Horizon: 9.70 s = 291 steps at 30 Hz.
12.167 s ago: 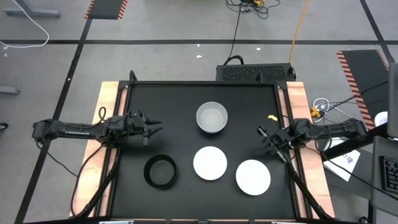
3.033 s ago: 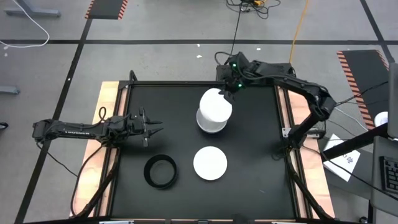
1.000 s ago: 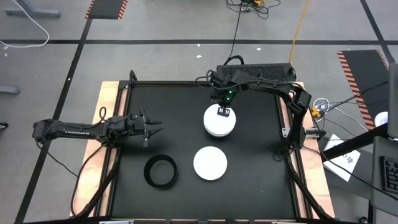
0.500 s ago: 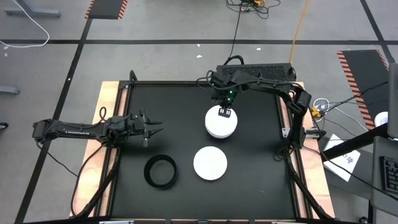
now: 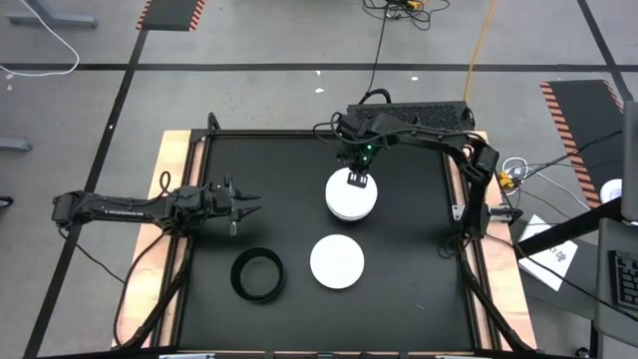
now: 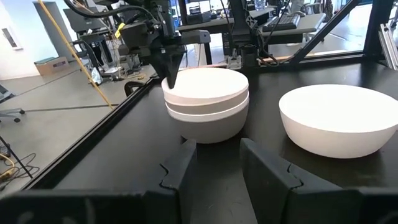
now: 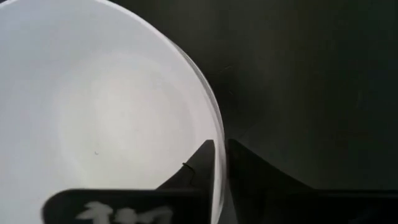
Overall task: Nest bowls inside each other
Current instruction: Stack the right white bowl on the top of the gray bowl, then stack the black bowl on top of the top white bowl
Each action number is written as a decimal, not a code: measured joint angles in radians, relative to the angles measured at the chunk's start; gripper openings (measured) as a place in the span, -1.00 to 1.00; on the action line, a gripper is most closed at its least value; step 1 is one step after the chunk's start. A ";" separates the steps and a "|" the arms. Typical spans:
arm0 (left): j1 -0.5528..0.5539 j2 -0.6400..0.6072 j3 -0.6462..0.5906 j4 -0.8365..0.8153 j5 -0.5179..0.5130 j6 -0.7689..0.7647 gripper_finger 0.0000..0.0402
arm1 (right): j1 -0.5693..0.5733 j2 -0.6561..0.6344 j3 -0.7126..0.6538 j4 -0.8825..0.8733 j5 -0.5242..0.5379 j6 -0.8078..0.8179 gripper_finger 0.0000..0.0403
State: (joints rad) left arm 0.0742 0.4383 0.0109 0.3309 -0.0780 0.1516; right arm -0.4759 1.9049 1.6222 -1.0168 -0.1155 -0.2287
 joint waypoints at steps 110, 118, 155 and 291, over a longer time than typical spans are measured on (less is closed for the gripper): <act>0.000 0.000 0.000 -0.015 0.060 -0.049 -0.37 | 0.242 -1.685 -1.606 1.058 -0.044 0.262 -1.00; 0.000 0.000 0.000 0.020 0.054 -0.044 -0.37 | 0.291 -1.670 -1.607 1.058 -0.046 0.269 -1.00; -0.281 0.482 0.546 -0.964 0.224 -0.844 0.25 | 0.315 -1.618 -1.607 1.057 -0.046 0.285 -1.00; 0.407 1.196 1.190 -0.362 0.679 -0.029 -0.98 | 0.315 -1.596 -1.608 1.065 -0.046 0.277 -1.00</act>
State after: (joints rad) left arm 0.4812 1.6345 1.2013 -0.0314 0.6010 0.1221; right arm -0.1612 0.3092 0.0147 0.0483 -0.1619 0.0480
